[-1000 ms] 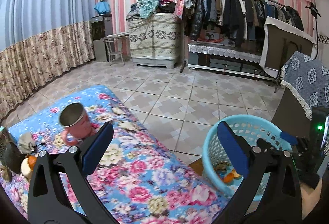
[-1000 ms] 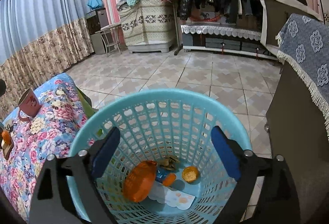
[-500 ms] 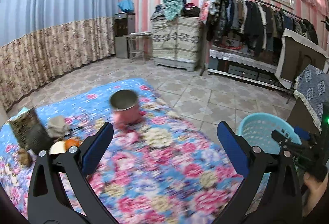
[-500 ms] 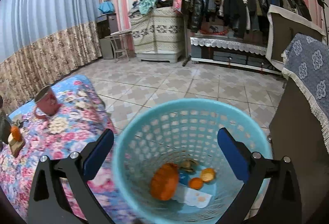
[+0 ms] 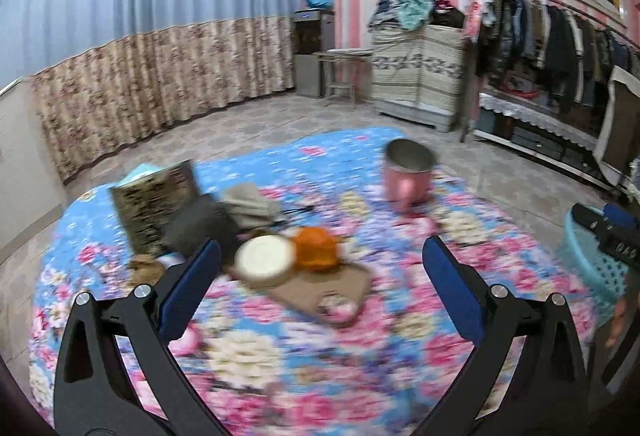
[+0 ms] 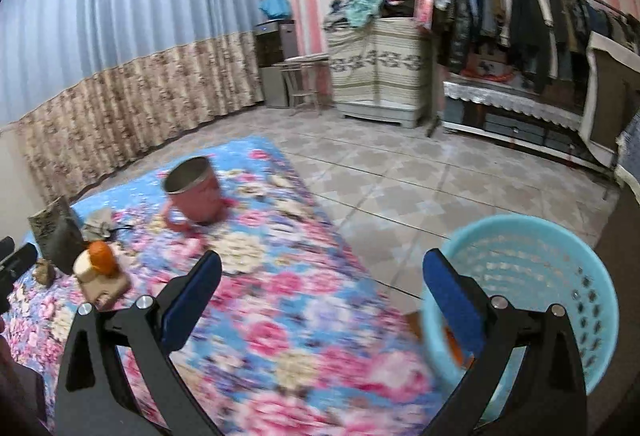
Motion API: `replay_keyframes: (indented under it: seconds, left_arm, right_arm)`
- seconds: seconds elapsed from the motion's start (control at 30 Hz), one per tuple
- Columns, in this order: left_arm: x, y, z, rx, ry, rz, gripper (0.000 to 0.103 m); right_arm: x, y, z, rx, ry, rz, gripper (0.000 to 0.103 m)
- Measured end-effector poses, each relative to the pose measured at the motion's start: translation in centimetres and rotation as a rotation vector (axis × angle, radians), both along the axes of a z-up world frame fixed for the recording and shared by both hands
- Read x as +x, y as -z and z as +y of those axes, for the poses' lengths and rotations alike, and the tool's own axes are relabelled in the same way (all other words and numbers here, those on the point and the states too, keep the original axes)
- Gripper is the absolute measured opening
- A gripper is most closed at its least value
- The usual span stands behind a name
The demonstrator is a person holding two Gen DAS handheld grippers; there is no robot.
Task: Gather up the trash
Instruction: 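Move both tools back over the bed toward the remaining items, then grasp the brown paper bag with the left gripper while the right gripper grasps the orange peel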
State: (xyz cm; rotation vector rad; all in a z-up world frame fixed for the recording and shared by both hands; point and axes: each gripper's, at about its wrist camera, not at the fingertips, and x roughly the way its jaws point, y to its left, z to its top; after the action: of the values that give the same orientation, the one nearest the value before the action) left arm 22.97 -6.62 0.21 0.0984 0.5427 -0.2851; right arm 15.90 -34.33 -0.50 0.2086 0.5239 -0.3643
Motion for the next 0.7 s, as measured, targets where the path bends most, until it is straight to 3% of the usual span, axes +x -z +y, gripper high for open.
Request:
replay_keyframes:
  seconds: [0.27,0.47,0.6,0.7]
  left_arm:
    - [3.9,2.6,8.1,-0.026,-0.136,0.078,0.098]
    - [6.2,4.6,11.4,0.018,-0.202,0.124,0.098]
    - [7.9,5.4,14.0,-0.071,-0.245,0.210,0.098]
    - [9.1,5.9,14.9,-0.062,-0.270,0.245,0.098]
  right_arm:
    - [5.4,1.0,7.3,-0.032,-0.150,0.034,0.098]
    - [9.1,2.9,12.3,-0.055,-0.263,0.081,0.098]
    - [11.0,4.2,14.5,-0.043,-0.303,0.097,0.098]
    - [11.9,4.9,15.6,-0.032,-0.325,0.104,0.098]
